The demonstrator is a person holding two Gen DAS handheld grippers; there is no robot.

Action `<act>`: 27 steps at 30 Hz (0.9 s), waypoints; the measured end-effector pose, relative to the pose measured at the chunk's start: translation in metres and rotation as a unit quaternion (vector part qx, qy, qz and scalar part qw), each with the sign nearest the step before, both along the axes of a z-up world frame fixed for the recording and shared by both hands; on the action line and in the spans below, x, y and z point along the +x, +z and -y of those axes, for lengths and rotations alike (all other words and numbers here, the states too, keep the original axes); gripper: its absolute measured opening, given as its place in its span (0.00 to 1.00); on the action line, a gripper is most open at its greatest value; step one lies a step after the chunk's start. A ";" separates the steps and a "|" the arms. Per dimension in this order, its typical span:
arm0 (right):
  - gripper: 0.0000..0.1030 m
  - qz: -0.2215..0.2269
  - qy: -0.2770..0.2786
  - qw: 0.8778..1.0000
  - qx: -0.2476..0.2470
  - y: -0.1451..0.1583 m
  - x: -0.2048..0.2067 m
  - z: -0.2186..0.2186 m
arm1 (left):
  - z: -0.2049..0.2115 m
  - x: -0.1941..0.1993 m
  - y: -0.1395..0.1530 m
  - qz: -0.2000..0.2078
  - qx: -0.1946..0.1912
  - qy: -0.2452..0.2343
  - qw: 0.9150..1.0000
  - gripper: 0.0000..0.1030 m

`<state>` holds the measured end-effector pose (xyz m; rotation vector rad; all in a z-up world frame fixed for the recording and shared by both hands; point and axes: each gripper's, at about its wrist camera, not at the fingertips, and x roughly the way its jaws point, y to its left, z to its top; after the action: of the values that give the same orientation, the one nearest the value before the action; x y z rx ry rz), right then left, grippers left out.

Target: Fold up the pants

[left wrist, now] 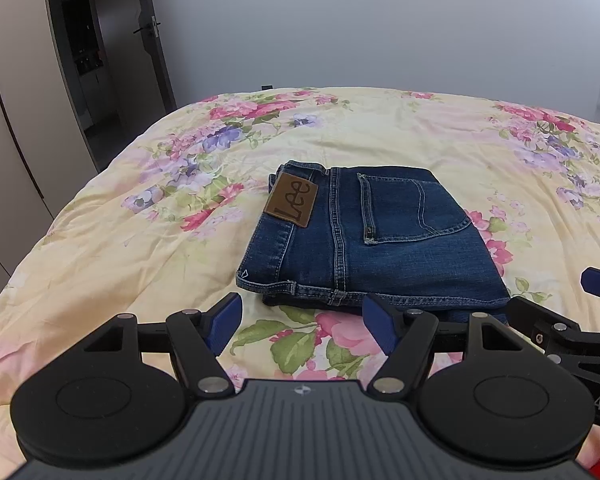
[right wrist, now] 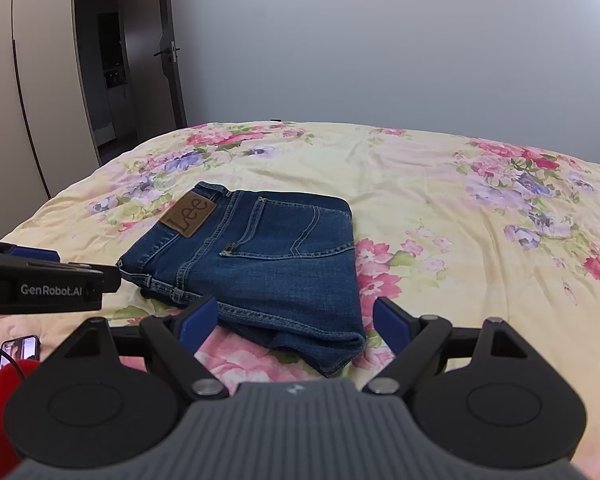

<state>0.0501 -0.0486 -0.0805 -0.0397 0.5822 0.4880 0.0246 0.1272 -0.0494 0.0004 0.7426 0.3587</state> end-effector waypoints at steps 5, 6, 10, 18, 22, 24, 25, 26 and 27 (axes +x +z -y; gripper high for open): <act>0.78 -0.002 0.000 1.000 0.000 -0.001 0.000 0.000 | -0.001 0.000 0.001 0.000 0.000 -0.001 1.000 0.78; 0.78 -0.003 -0.001 1.000 0.000 -0.001 0.000 0.000 | -0.001 0.000 0.001 0.000 0.000 -0.001 1.000 0.79; 0.78 -0.001 -0.001 1.000 0.000 0.000 0.000 0.000 | -0.001 -0.001 0.001 0.001 0.000 0.000 1.000 0.79; 0.78 -0.002 -0.003 1.000 0.000 0.001 0.000 0.000 | 0.002 0.000 0.002 0.001 0.001 -0.001 1.000 0.79; 0.78 -0.002 -0.004 1.000 0.000 0.001 0.001 0.000 | 0.002 0.000 0.002 0.001 0.002 -0.002 1.000 0.79; 0.78 -0.002 -0.004 1.000 0.000 0.001 0.001 0.000 | 0.002 0.000 0.002 0.000 0.002 -0.002 1.000 0.79; 0.78 -0.002 -0.004 1.000 0.000 0.001 0.001 0.000 | 0.001 0.000 0.002 0.000 0.002 -0.002 1.000 0.79; 0.78 -0.002 -0.004 1.000 0.000 0.001 0.001 0.000 | 0.002 0.000 0.002 0.001 0.002 -0.002 1.000 0.79; 0.78 -0.002 -0.004 1.000 0.000 0.001 0.001 0.000 | 0.002 0.000 0.002 0.001 0.002 -0.001 1.000 0.79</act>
<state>0.0506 -0.0486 -0.0797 -0.0363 0.5861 0.4807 0.0243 0.1256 -0.0478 0.0043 0.7407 0.3571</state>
